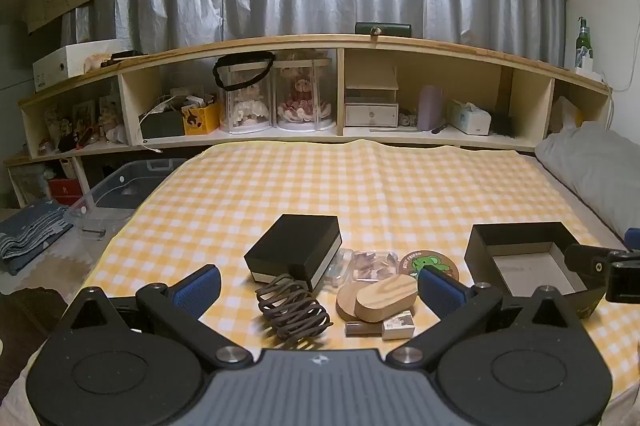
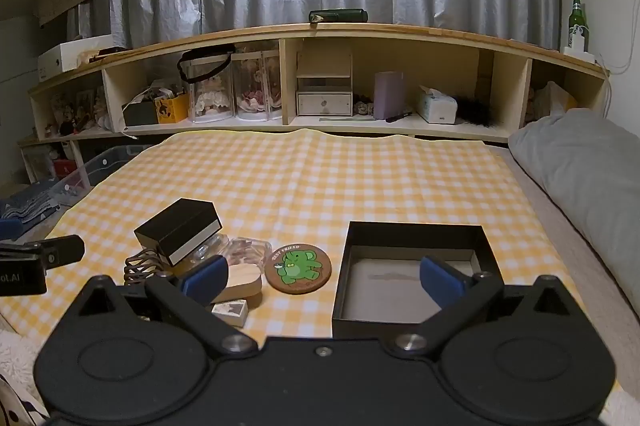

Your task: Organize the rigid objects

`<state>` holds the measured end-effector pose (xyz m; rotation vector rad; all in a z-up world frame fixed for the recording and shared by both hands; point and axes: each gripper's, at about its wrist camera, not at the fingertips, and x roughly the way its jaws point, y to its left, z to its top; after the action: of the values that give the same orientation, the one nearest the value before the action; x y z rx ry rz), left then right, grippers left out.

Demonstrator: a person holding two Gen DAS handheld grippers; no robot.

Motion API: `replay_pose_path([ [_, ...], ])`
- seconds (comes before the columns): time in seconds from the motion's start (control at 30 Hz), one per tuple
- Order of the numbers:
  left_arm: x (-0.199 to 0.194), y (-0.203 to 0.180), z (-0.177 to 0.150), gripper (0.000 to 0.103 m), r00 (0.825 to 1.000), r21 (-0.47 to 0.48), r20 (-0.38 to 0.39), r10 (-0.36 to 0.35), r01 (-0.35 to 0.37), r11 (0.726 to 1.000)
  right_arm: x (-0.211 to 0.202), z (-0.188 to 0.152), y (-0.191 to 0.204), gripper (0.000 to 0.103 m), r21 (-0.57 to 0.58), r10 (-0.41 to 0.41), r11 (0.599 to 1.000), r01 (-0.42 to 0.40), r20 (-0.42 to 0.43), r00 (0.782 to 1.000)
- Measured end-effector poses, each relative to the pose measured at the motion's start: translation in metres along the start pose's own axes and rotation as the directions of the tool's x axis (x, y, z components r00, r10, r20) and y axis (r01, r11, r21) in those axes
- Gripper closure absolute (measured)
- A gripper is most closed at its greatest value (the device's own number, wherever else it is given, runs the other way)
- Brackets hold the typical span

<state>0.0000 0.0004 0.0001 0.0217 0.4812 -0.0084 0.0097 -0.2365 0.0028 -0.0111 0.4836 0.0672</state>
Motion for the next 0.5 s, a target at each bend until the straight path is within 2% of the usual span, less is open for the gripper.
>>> replay_pose_path([
  [0.5, 0.0001, -0.0004, -0.0001, 0.000, 1.000, 0.007, -0.003, 0.003, -0.003, 1.000, 0.0015, -0.0007, 0.0001, 0.000, 0.000, 0.002, 1.000, -0.002, -0.002, 1.000],
])
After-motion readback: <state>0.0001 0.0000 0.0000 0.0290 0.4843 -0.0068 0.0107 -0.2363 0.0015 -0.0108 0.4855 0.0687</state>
